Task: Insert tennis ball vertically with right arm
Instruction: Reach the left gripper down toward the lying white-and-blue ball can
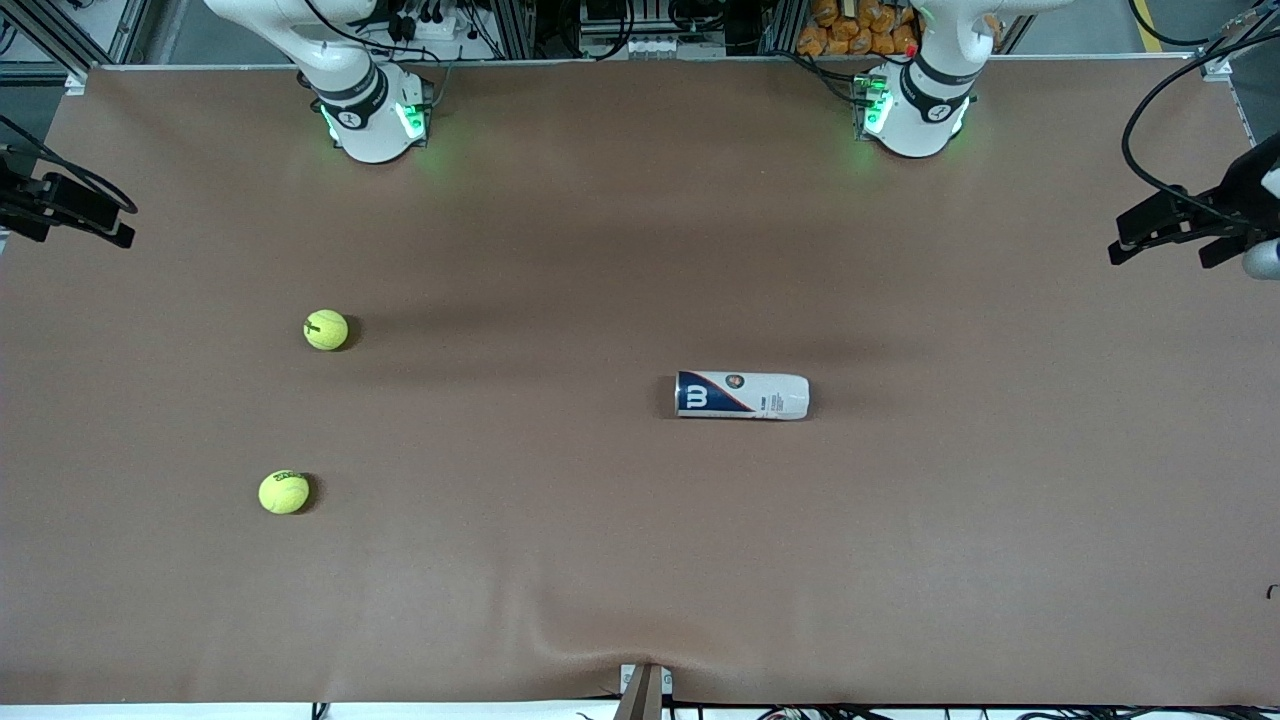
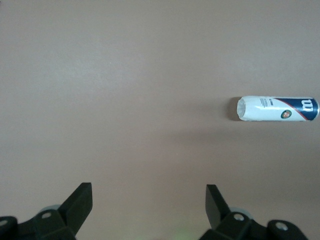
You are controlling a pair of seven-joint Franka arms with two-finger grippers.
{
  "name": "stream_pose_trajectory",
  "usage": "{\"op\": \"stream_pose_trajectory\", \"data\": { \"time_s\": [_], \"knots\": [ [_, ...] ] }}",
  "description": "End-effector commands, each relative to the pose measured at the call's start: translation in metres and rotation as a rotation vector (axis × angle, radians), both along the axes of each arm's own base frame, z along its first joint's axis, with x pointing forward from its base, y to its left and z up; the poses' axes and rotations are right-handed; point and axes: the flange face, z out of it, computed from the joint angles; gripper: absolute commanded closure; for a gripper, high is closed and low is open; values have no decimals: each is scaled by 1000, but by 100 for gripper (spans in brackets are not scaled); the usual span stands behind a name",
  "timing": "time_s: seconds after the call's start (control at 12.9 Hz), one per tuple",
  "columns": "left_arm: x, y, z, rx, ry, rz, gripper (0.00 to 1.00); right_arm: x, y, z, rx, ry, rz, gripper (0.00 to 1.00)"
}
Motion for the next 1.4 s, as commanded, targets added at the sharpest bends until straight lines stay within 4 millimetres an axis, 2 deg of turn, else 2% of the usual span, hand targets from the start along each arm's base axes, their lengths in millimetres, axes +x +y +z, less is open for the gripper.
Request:
{"op": "stream_pose_trajectory", "data": {
  "time_s": [0.0, 0.31, 0.47, 0.54, 0.62, 0.7, 0.93, 1.09, 1.32],
  "knots": [
    [6, -8, -15, -5, 38, -33, 0, -3, -2, 4, -11, 2, 6, 0],
    [21, -37, -40, -4, 71, -111, 0, -2, -3, 4, -11, 0, 6, 0],
    [25, -64, -53, 5, 87, -213, 0, -2, -3, 4, -11, 0, 6, 0],
    [28, -81, -62, 48, 99, -299, 0, -2, -4, 4, -11, -1, 6, 0],
    [29, -107, -65, 96, 97, -381, 0, -2, -3, 4, -11, -1, 7, 0],
    [29, -120, -70, 109, 104, -412, 0, -1, -3, 3, -11, 0, 7, 0],
    [25, -164, -88, 101, 126, -501, 0, -1, -4, 1, -11, 2, 5, 0],
    [19, -199, -104, 93, 148, -630, 0, -1, -3, 0, -11, 5, 7, 0],
    [26, -225, -136, 64, 166, -842, 0, 0, -4, -2, -10, 8, 4, 0]
  ]
}}
